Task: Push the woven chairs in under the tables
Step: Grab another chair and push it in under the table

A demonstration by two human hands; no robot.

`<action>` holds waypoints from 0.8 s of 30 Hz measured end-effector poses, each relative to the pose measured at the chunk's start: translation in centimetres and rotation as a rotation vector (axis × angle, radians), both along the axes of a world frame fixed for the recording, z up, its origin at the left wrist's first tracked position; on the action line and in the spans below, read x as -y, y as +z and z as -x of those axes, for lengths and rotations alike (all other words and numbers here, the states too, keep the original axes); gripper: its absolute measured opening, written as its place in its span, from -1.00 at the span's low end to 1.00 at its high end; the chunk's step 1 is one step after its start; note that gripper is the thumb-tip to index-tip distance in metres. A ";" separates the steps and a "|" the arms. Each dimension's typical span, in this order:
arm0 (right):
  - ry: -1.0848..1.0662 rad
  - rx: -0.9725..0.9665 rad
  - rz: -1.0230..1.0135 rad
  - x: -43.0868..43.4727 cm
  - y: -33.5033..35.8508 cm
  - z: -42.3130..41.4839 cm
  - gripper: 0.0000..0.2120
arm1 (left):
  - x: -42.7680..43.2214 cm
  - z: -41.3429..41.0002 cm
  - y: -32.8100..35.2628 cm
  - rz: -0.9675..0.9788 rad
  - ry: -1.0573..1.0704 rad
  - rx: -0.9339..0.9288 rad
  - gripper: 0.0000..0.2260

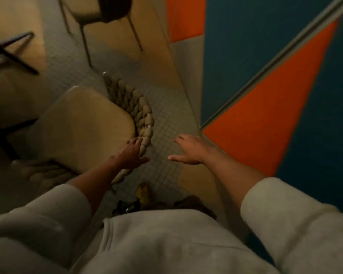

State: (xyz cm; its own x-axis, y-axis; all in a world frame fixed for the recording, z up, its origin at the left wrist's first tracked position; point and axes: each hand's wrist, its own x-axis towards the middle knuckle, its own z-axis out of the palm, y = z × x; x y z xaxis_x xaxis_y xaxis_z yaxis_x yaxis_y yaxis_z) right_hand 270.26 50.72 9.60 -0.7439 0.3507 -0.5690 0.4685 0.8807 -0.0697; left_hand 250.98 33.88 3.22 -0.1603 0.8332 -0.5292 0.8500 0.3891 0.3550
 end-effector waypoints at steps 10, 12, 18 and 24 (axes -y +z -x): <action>0.616 -0.024 0.032 -3.9 -7.5 10.1 -0.15 | 6.0 -1.4 -7.2 0.249 0.672 0.039 -0.22; 0.718 -0.060 0.023 -4.5 -9.6 12.5 -0.12 | 6.3 -1.9 -8.5 0.235 0.742 -0.004 -0.19; 0.757 -0.084 -0.058 -6.0 -16.4 15.9 0.01 | 5.6 -4.1 -13.0 0.201 0.833 -0.157 -0.16; 0.766 -0.147 -0.168 -6.6 -19.2 16.1 0.21 | 5.3 -3.6 -15.4 0.032 0.765 -0.351 -0.45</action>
